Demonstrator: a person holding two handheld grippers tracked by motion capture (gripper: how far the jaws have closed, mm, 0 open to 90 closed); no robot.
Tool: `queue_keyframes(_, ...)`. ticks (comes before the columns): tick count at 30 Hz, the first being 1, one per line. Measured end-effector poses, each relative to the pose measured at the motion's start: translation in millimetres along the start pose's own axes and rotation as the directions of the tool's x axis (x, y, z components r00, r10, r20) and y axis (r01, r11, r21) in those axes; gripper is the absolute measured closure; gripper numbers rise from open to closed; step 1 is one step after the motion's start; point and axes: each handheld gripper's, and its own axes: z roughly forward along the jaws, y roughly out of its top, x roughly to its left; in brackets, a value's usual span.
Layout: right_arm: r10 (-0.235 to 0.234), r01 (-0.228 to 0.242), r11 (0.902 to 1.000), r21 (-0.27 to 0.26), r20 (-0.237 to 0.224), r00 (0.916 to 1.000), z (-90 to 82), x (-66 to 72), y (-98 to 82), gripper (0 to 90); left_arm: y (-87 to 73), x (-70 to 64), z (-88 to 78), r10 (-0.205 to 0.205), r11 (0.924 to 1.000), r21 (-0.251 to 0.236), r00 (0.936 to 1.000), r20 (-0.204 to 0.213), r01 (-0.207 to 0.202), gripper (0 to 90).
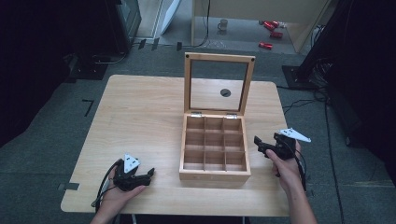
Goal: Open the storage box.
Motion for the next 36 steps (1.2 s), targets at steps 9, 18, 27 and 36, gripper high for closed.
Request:
queue_keyframes(9,0.023,-0.026,0.9974,0.068,0.030,0.9993,-3.2,-11.7,-32.4,9.4,0.0,0.0,0.0,0.000,1.0000,0.001,1.0000,0.000,0.000,23.2)
queue_keyframes(18,0.003,-0.012,0.9917,0.128,0.067,0.9978,-3.8,-9.0,-53.5,9.4,0.1,-0.1,0.2,-0.001,1.0000,0.000,1.0000,-0.001,0.001,23.1)
queue_keyframes(27,-0.046,0.025,0.9873,0.157,0.132,0.9902,-22.7,-11.0,-68.5,9.6,0.1,-0.3,0.2,-0.002,1.0000,0.000,1.0000,-0.001,0.002,23.1)
queue_keyframes(36,-0.097,0.072,0.9835,0.166,0.150,0.9838,-35.2,-8.9,-80.1,9.5,0.1,-0.4,0.2,-0.002,1.0000,0.000,1.0000,-0.002,0.002,23.1)
